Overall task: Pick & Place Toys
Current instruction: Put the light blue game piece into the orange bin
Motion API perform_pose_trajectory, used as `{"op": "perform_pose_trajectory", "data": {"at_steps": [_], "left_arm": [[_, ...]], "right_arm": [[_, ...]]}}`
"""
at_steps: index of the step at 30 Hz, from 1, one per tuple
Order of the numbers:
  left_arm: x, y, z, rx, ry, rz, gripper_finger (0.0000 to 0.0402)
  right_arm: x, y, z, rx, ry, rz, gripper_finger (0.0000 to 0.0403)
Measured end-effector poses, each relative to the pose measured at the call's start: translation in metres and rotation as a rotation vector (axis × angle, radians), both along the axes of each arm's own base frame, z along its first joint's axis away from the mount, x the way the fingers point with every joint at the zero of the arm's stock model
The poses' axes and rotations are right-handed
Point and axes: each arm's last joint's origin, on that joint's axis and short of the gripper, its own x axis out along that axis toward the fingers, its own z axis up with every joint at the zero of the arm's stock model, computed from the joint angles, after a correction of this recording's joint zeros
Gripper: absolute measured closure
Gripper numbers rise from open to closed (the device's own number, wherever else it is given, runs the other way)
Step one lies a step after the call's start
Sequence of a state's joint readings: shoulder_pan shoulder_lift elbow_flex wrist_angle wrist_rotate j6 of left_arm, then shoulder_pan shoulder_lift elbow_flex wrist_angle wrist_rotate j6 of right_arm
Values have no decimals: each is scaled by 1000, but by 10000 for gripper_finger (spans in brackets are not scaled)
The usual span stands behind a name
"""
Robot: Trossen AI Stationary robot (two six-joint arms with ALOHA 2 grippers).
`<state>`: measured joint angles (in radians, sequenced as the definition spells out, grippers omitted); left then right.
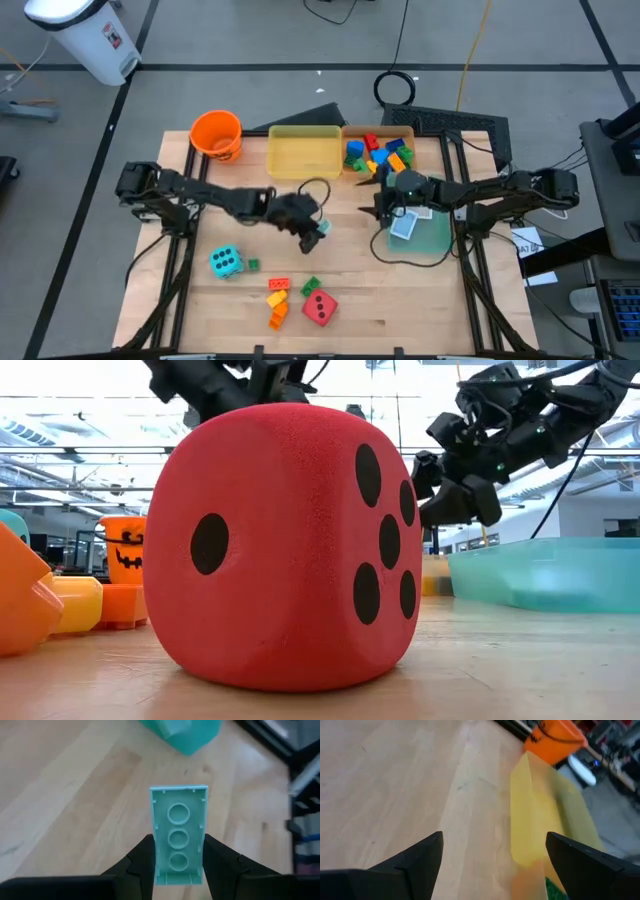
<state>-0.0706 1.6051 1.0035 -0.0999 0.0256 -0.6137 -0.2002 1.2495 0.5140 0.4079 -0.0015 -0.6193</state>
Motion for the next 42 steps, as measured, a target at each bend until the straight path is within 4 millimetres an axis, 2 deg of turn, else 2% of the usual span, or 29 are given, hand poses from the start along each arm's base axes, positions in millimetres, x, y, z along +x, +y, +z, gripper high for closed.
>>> {"op": "perform_pose_trajectory", "data": {"at_steps": [4,7,13,17,21,27,35,42], "left_arm": [[2,28,1,-69,-12,-35,270],[7,40,1,-141,-69,-96,270],[22,46,-2,-239,-216,-255,270],[22,46,-7,-258,-189,-279,270],[21,47,-8,-253,-176,-278,270],[21,48,-9,-249,-171,-266,257],[20,47,-9,-271,-158,-265,253],[19,47,-12,-278,-125,-263,251]], "right_arm": [[4,10,3,-52,-33,64,83],[10,17,4,-73,-84,100,83],[26,29,-1,-69,-200,236,83],[33,36,-6,-60,-256,314,93],[37,38,-7,-16,-317,402,123],[48,41,-8,60,-342,446,181],[66,52,-19,4,-312,494,240],[68,56,-20,2,-304,505,298]]}}
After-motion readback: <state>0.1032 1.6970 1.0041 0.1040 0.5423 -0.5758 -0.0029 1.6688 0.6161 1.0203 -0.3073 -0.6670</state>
